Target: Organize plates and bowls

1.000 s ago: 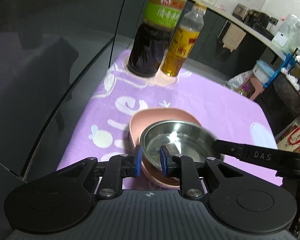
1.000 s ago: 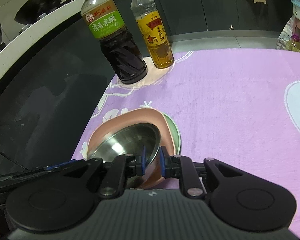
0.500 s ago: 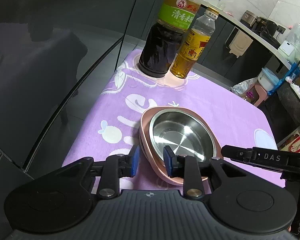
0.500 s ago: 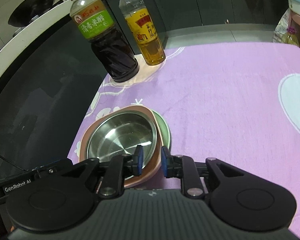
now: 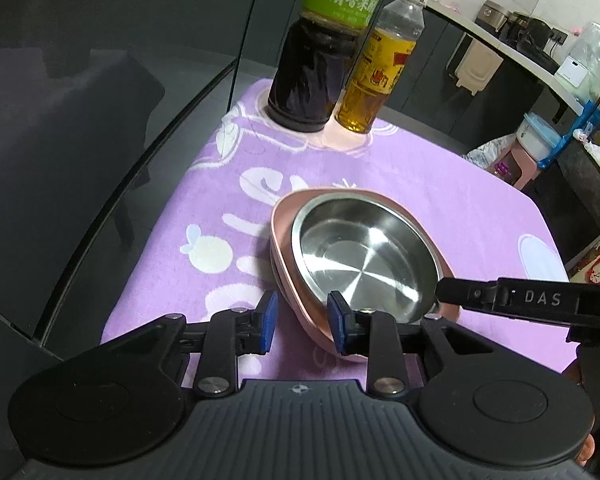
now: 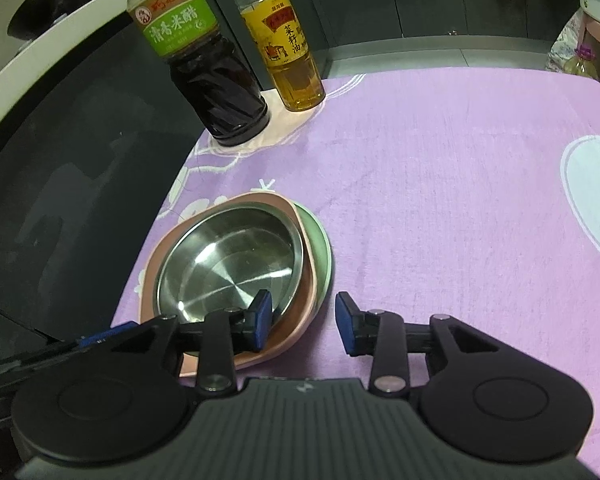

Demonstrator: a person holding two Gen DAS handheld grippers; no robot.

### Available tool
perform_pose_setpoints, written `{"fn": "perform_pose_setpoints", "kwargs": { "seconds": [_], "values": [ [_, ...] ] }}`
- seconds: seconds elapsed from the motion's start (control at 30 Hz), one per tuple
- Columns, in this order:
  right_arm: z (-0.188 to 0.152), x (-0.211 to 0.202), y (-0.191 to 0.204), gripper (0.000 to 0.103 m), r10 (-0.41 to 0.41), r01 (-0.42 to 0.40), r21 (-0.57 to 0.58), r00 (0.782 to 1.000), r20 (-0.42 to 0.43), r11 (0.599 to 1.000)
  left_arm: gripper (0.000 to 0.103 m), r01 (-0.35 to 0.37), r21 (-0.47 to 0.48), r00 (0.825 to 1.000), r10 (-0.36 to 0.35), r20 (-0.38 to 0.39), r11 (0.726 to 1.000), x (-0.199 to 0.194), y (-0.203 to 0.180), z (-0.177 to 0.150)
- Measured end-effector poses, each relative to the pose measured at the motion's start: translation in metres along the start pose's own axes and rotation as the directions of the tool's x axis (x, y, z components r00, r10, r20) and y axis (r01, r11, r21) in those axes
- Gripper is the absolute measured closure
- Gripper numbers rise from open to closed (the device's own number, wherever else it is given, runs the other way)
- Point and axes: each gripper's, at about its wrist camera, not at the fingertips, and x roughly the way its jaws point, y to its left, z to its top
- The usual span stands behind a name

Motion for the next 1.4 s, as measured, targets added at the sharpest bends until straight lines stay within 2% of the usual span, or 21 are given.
{"fn": "perform_pose_setpoints", "kwargs": {
  "seconds": [0.33,0.5,0.77,0.97,1.17,1.4],
  "values": [
    [0.005,0.011,-0.006,0.066,0.026,-0.026,0.028,1.000,-0.003,0.999,0.077,0.023,-0.028,0.999,-0.021,0.043,0.999,0.010,0.006,0.004],
    [0.006,0.019,-0.010,0.066,0.048,-0.047,0.050,0.999,-0.025,0.998,0.076,0.035,-0.036,0.999,-0.034,0.019,0.999,0.017,0.005,0.005],
    [0.008,0.030,-0.014,0.066,0.074,-0.069,0.076,0.996,-0.055,0.995,0.072,0.059,-0.084,0.995,-0.065,-0.075,0.995,0.031,0.005,0.009],
    [0.008,0.036,-0.014,0.066,0.076,-0.071,0.070,0.995,-0.066,0.995,0.072,0.042,-0.059,0.996,-0.046,-0.070,0.997,0.034,0.002,0.011],
    [0.007,0.036,-0.009,0.067,0.043,-0.043,-0.008,0.998,-0.039,0.999,0.073,0.025,0.018,0.999,-0.024,-0.036,1.000,0.032,-0.007,0.009],
    [0.009,0.021,-0.008,0.068,0.065,-0.065,-0.019,0.998,-0.011,0.998,0.073,0.041,0.042,0.999,-0.042,0.007,0.998,0.016,-0.018,0.014]
  ]
}}
